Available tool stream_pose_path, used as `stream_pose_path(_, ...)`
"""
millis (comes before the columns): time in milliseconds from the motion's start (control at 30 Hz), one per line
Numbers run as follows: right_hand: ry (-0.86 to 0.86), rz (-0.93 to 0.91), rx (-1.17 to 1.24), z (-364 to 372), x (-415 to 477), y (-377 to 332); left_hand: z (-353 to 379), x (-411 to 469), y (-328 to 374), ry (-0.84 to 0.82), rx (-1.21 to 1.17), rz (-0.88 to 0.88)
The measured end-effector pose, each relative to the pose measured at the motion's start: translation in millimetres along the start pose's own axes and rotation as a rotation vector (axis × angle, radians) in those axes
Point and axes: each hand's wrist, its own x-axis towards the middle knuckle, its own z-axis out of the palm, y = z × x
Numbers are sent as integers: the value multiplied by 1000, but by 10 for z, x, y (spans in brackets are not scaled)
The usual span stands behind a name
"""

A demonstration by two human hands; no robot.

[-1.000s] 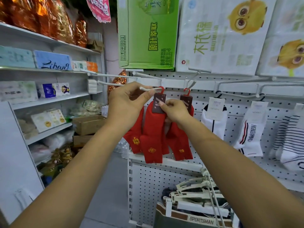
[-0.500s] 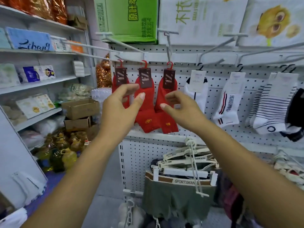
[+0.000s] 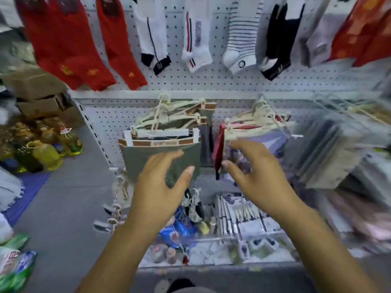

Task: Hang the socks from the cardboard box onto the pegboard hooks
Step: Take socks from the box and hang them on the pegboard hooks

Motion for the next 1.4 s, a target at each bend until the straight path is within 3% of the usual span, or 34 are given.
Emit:
stream_pose_path(133,-19,201,-2,-125,-992,739,748,-648,218,-221,23,-63)
stream_pose_path(333,-45,525,61,-200,-2392,1621,1834,-1312,509,-589,69,-12)
stream_pose_path(667,146,1031,139,-493,-3645,2704,3600,-1239,1147,-1100,256,350)
stream_pose_path(800,247,1187,112,-838,-3832,3242,4565,-1038,1691,-1204,173,469)
stream_pose_path(1033,592,1470,196,-1426,-3922,4087,6122,-626,2622,-1335,213,699)
stream_pose_path(1233,732,1604,377,-1616,-3952,4974,7229,-770,3030,-1365,243,567)
stream_pose_path(1400,766,1745,645,-1464,-4052,5939,7852,-1022,2887,-1305,453,500)
